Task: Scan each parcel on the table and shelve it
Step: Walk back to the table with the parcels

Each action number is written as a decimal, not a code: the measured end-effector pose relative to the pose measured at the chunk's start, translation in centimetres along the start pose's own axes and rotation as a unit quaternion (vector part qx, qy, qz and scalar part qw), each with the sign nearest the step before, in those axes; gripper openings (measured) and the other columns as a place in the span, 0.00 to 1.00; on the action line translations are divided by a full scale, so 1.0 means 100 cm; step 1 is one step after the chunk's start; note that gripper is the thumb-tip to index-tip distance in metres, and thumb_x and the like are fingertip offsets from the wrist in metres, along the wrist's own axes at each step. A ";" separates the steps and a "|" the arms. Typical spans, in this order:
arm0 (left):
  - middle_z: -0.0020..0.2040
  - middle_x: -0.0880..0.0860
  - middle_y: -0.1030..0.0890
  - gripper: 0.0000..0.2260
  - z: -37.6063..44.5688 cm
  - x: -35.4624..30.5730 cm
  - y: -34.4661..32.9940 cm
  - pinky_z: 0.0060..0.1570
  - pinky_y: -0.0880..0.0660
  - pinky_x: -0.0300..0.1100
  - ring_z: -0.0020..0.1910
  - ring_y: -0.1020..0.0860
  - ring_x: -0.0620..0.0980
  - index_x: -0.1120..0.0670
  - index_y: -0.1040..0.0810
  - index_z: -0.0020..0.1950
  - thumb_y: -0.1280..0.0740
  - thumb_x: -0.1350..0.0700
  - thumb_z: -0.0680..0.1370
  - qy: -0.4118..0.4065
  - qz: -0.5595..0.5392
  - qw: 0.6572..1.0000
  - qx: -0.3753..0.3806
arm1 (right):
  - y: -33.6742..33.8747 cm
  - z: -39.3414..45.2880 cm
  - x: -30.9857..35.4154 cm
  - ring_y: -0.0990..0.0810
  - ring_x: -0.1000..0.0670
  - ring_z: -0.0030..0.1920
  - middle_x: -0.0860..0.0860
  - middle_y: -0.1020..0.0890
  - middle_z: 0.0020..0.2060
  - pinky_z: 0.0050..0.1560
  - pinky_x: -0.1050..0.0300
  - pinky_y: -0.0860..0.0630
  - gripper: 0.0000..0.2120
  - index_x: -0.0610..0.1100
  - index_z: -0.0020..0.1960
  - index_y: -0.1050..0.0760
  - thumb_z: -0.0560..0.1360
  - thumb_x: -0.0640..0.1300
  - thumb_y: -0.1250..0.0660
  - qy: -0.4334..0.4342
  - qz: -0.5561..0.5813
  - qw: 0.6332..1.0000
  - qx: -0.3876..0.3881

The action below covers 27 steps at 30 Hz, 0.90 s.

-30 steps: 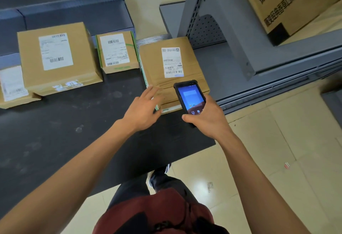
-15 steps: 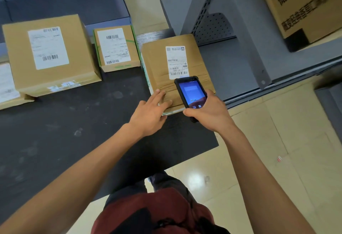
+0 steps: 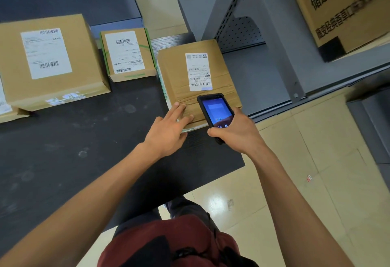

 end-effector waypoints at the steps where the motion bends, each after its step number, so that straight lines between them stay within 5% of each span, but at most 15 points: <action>1: 0.83 0.55 0.46 0.27 0.000 0.000 0.000 0.63 0.27 0.58 0.83 0.52 0.55 0.47 0.38 0.80 0.34 0.50 0.81 0.000 0.000 1.000 -0.001 | 0.000 -0.001 -0.001 0.24 0.57 0.45 0.59 0.24 0.43 0.40 0.56 0.25 0.28 0.49 0.57 0.30 0.64 0.55 0.22 -0.001 0.001 1.000 0.000; 27: 0.83 0.54 0.47 0.27 -0.006 0.001 0.005 0.68 0.30 0.59 0.82 0.50 0.57 0.48 0.38 0.80 0.35 0.49 0.82 0.009 -0.025 1.000 0.000 | -0.005 -0.016 -0.012 0.24 0.55 0.47 0.56 0.25 0.47 0.40 0.57 0.24 0.27 0.51 0.57 0.31 0.64 0.54 0.22 0.001 -0.004 1.000 -0.004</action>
Point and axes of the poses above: each hand's wrist, its own z-axis towards the middle knuckle, its own y-axis out of the back of the hand, x = y × z, the point moved 4 cm from there along z, towards the middle knuckle
